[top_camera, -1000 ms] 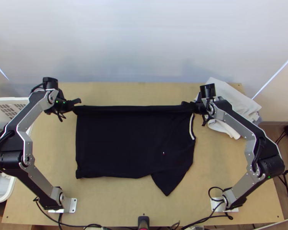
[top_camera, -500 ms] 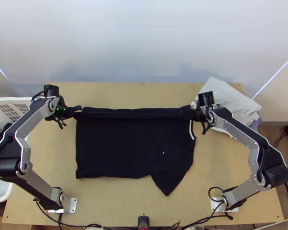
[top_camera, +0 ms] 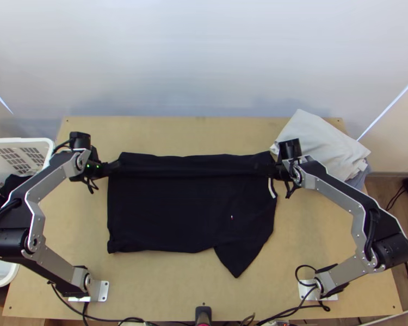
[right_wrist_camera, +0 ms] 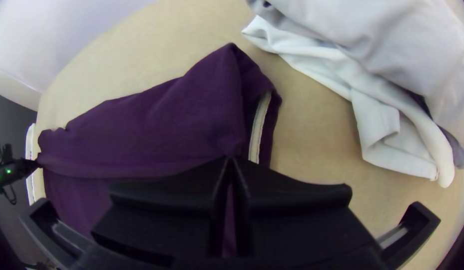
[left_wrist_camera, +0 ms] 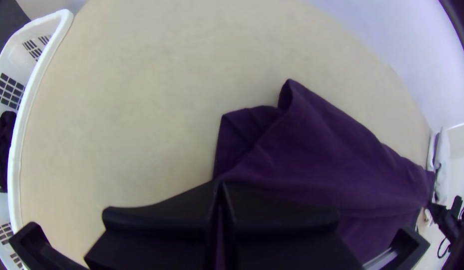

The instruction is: Fold the t-shirt

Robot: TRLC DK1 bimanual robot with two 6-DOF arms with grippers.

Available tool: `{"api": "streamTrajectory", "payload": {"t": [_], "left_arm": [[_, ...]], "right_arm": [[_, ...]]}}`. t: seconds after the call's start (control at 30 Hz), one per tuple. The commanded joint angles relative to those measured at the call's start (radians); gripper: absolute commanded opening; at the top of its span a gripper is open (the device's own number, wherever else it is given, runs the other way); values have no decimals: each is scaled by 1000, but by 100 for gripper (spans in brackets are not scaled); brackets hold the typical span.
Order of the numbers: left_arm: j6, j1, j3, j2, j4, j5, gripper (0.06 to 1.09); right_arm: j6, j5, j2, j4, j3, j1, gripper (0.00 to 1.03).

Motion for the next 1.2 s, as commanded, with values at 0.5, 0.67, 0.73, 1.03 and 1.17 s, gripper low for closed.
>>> {"api": "streamTrajectory", "payload": {"t": [0.5, 0.67, 0.73, 1.03, 1.17], "left_arm": [[31, -27, -95, -342, -72, 4, 97], [193, -34, -141, -487, -109, 15, 97], [276, -42, -143, -537, -213, 47, 96], [519, -40, -191, -545, -772, 346, 96], [502, -47, -257, -477, -821, 271, 104]], "right_arm": [[120, 0, -300, -267, -82, 25, 79], [118, 0, -434, -388, -144, 28, 89], [98, 0, -495, -390, -182, 20, 89], [112, -20, -542, -405, -229, 17, 89], [133, -29, -536, -416, -225, 39, 88]]}}
